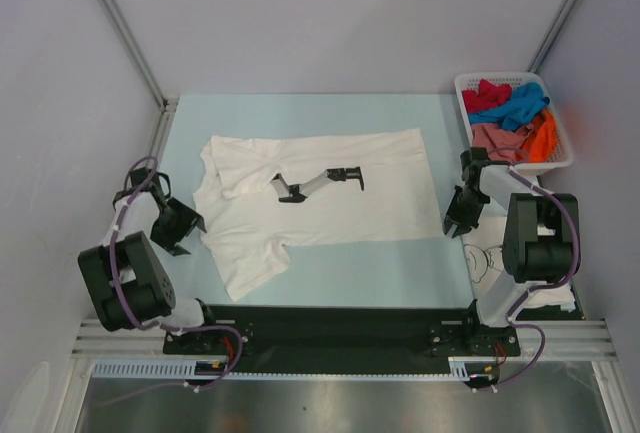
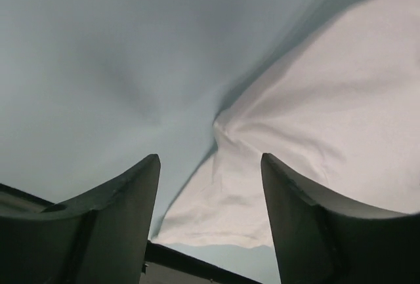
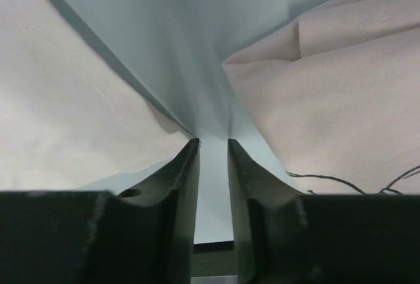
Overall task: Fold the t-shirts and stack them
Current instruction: Fold the tshirt
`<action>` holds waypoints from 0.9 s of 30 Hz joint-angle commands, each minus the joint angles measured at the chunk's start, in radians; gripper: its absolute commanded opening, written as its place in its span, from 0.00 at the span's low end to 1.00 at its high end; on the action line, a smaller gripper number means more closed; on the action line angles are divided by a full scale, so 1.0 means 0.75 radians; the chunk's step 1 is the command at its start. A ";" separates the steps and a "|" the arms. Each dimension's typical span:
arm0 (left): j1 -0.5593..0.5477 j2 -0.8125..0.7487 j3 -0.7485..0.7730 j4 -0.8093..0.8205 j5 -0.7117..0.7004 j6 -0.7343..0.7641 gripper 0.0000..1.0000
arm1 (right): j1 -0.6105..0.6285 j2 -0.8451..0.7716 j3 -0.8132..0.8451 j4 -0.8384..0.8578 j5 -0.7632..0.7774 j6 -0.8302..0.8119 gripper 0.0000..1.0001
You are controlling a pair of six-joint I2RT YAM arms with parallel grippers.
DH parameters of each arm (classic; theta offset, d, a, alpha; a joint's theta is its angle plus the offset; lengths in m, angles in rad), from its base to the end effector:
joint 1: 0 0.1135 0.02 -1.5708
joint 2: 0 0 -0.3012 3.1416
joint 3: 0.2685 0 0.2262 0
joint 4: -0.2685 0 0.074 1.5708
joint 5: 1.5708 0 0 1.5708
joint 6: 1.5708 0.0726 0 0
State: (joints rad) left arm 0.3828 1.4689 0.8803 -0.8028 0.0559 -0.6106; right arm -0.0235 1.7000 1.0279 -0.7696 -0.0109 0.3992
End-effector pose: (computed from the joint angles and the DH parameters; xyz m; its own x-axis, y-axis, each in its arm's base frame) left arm 0.2151 0.0822 0.1978 -0.5393 -0.8343 -0.1147 -0.8213 0.5512 -0.1474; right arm 0.2856 -0.0059 0.1780 -0.9049 0.4100 -0.1144 0.4057 0.9120 0.0600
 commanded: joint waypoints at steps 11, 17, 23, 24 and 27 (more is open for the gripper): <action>-0.310 -0.508 -0.196 -0.310 -0.023 -0.341 0.61 | 0.015 -0.178 0.008 -0.099 -0.037 -0.017 0.58; -0.316 -0.576 -0.269 -0.353 0.015 -0.346 0.50 | 0.027 -0.219 -0.027 -0.080 -0.118 -0.019 0.58; -0.314 -0.584 -0.272 -0.172 0.076 -0.301 0.56 | 0.066 -0.262 -0.039 -0.054 -0.141 -0.037 0.58; -0.312 -0.564 -0.243 -0.110 0.178 -0.258 0.56 | 0.068 -0.266 -0.037 -0.050 -0.167 -0.043 0.58; -0.314 -0.466 -0.106 0.098 0.314 -0.178 0.59 | 0.078 -0.289 -0.039 0.007 -0.312 -0.072 0.57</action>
State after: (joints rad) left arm 0.1509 1.0817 0.6930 -0.9443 0.1516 -0.8112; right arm 0.0273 1.5307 1.0004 -0.8135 -0.1421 0.3779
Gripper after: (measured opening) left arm 0.573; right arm 0.575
